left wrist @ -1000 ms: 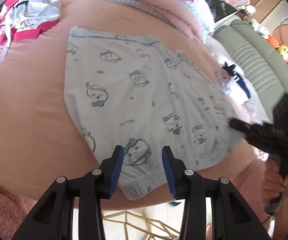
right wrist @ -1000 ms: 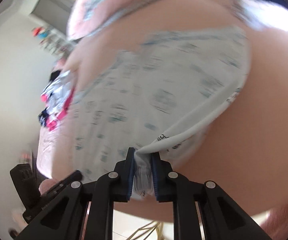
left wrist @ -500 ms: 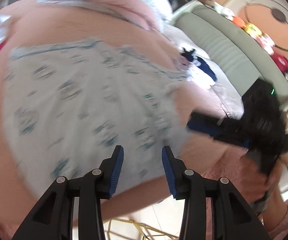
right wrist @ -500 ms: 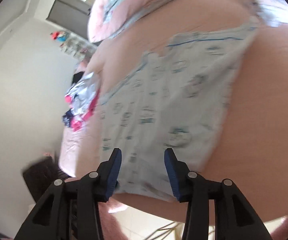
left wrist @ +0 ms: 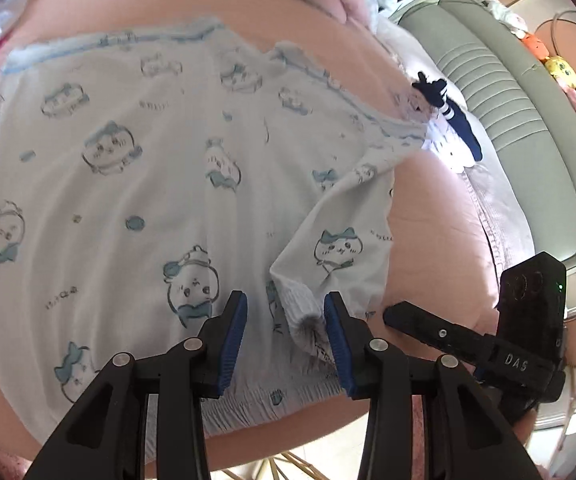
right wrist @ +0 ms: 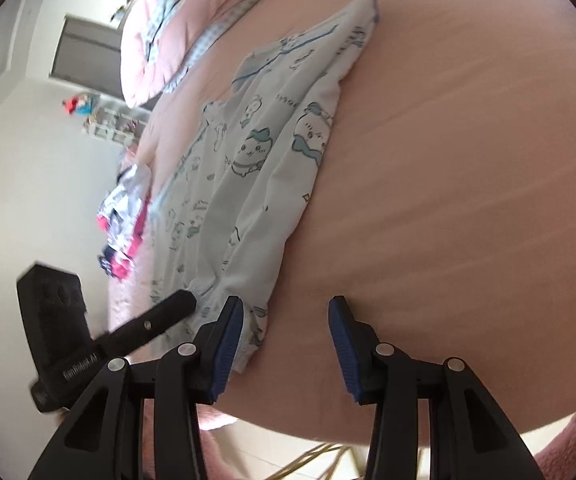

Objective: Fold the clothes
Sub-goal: 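Grasp a cuff with the left gripper and fold it over the other leg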

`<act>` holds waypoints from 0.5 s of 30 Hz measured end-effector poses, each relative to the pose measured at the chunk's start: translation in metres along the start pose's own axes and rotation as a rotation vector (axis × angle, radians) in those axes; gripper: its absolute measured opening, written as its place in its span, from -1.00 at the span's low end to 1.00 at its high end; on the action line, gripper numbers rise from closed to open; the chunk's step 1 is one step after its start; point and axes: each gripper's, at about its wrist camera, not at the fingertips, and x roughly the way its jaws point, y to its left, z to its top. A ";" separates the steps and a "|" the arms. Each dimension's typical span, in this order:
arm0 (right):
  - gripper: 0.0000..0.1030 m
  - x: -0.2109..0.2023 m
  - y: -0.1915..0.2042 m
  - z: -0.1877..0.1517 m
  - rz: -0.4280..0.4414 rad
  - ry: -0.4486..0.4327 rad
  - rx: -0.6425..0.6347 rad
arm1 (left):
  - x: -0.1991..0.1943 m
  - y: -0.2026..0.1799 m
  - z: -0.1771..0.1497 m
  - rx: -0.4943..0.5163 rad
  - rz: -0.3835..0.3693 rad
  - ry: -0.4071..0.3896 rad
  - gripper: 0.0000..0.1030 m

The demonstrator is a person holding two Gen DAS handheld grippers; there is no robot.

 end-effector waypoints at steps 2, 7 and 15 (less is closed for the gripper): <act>-0.14 0.002 0.004 0.000 -0.019 0.000 -0.031 | 0.001 -0.003 0.002 0.005 -0.052 0.009 -0.29; -0.14 0.004 0.006 -0.002 -0.047 0.000 -0.077 | 0.013 -0.018 0.012 0.052 -0.106 0.060 -0.31; -0.14 -0.001 0.007 -0.004 -0.071 0.006 -0.094 | -0.014 -0.026 0.021 0.064 -0.036 -0.033 -0.88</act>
